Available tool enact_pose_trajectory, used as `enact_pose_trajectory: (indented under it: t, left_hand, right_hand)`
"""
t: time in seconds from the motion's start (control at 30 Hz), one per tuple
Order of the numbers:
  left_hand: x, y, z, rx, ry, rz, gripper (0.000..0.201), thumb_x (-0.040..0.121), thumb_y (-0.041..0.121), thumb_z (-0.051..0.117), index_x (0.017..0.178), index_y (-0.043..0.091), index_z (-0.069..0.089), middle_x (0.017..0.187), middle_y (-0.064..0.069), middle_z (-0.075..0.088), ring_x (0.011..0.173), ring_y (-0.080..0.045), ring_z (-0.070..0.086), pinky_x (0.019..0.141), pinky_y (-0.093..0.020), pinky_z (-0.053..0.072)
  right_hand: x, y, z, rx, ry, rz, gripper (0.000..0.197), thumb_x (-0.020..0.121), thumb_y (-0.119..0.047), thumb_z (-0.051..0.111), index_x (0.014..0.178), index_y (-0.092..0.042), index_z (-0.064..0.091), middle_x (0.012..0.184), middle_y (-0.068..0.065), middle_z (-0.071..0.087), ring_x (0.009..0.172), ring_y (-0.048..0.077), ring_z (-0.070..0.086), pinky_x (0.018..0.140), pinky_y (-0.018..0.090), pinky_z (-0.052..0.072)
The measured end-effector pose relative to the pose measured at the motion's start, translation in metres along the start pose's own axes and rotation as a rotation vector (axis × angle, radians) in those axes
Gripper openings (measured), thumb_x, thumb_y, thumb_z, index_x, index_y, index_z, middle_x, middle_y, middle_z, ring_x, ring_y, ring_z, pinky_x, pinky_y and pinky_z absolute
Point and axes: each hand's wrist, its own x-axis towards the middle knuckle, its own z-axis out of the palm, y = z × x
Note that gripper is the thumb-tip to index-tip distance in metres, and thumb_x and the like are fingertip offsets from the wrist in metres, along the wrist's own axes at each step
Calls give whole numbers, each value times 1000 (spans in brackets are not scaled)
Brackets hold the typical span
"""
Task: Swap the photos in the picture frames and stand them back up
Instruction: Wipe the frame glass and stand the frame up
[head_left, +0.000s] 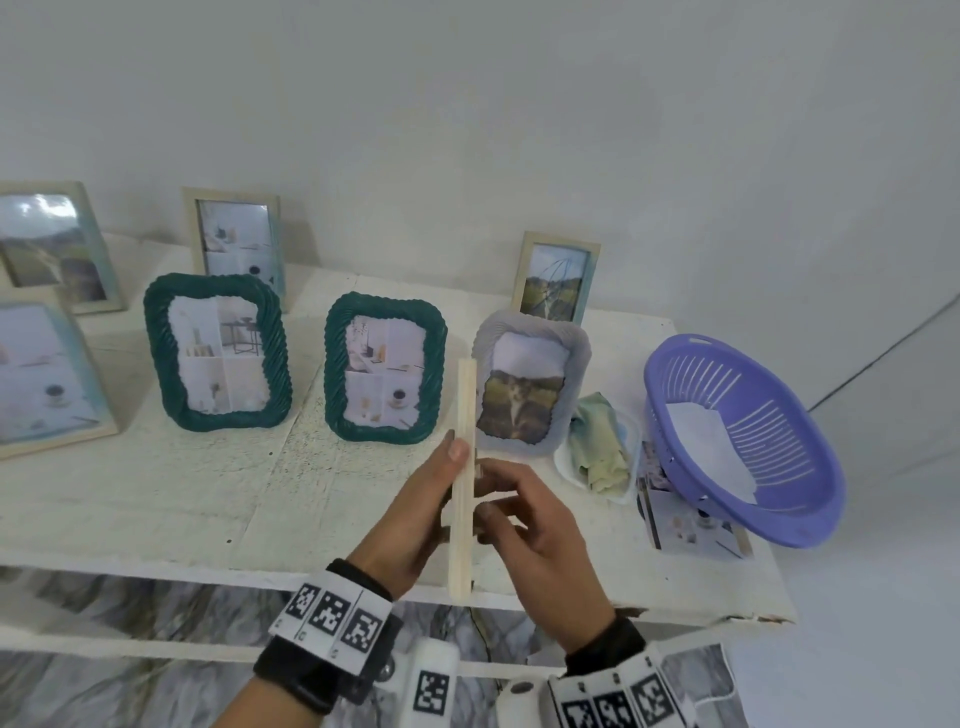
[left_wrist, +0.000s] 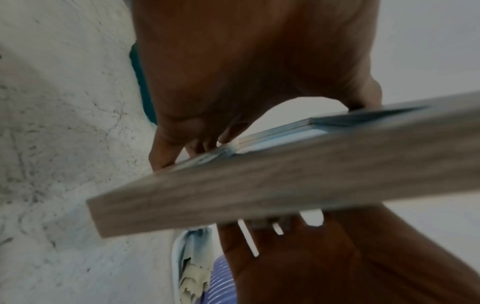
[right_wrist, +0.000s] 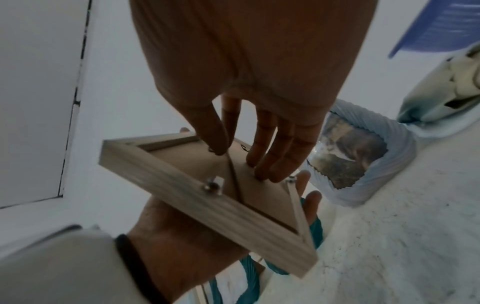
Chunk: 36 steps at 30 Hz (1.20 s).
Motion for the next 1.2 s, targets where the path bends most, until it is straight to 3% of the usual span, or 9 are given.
enact_pose_trajectory:
  t: [0.13, 0.33, 0.5, 0.57, 0.67, 0.8, 0.93, 1.07, 1.2]
  left_hand:
    - [-4, 9, 7, -65, -28, -52, 76, 75, 66, 65, 123, 8, 59, 112, -15, 71, 107, -29, 68, 86, -36, 56]
    - [-1, 11, 16, 120, 30, 21, 85, 59, 75, 62, 118, 14, 60, 102, -5, 62, 98, -18, 61, 104, -56, 44]
    - [5, 13, 26, 190, 95, -15, 122, 43, 89, 65, 144, 26, 41, 136, 0, 57, 121, -12, 56, 102, -50, 47]
    - [7, 15, 35, 224, 101, -2, 112, 48, 87, 64, 142, 33, 42, 133, 5, 58, 117, -8, 57, 100, -48, 48]
    - [9, 17, 49, 290, 111, 47, 71, 63, 78, 65, 125, 51, 45, 123, 17, 60, 106, 4, 60, 92, -33, 49]
    - [11, 17, 45, 270, 201, 80, 99, 63, 86, 57, 147, 38, 34, 135, 13, 54, 119, -10, 55, 104, -48, 44]
    - [11, 32, 41, 96, 209, -15, 82, 74, 80, 31, 129, 26, 60, 121, -9, 68, 114, -29, 63, 97, -49, 49]
    - [9, 44, 41, 108, 148, -71, 85, 81, 79, 16, 128, 26, 61, 118, -11, 70, 112, -29, 65, 102, -56, 45]
    - [10, 67, 40, 179, 121, -91, 89, 73, 82, 12, 121, 29, 64, 112, -10, 72, 100, -27, 70, 78, -39, 55]
  right_hand:
    - [1, -4, -1, -50, 34, -7, 27, 91, -20, 65, 113, -32, 55, 95, -7, 63, 82, 20, 65, 72, 41, 57]
    - [5, -3, -31, -471, 58, -181, 22, 85, -37, 63, 107, -34, 61, 67, -12, 49, 62, 12, 49, 56, 25, 45]
    - [8, -6, -51, -916, 214, -242, 24, 87, -38, 49, 96, -33, 70, 47, -12, 44, 43, 9, 42, 41, 26, 39]
    - [4, -6, -55, -972, 225, -186, 28, 91, -41, 44, 100, -34, 70, 49, -6, 55, 42, 14, 49, 40, 30, 43]
    - [2, -12, -63, -485, 83, 48, 25, 100, -34, 45, 107, -31, 69, 65, -2, 69, 50, 16, 63, 52, 32, 51]
    - [2, -25, -83, 225, 6, 366, 44, 98, -48, 40, 103, -21, 74, 89, 12, 74, 77, 30, 69, 65, 39, 53]
    - [9, -18, -100, 384, -4, 387, 64, 90, -63, 42, 96, -7, 73, 93, 35, 65, 83, 54, 59, 76, 57, 52]
    - [16, -27, -103, 418, -50, 374, 42, 89, -58, 44, 81, -35, 78, 103, 30, 67, 103, 50, 60, 91, 64, 48]
    - [31, -27, -102, 429, -79, 325, 53, 84, -69, 52, 106, -25, 73, 122, 36, 53, 114, 52, 52, 98, 65, 41]
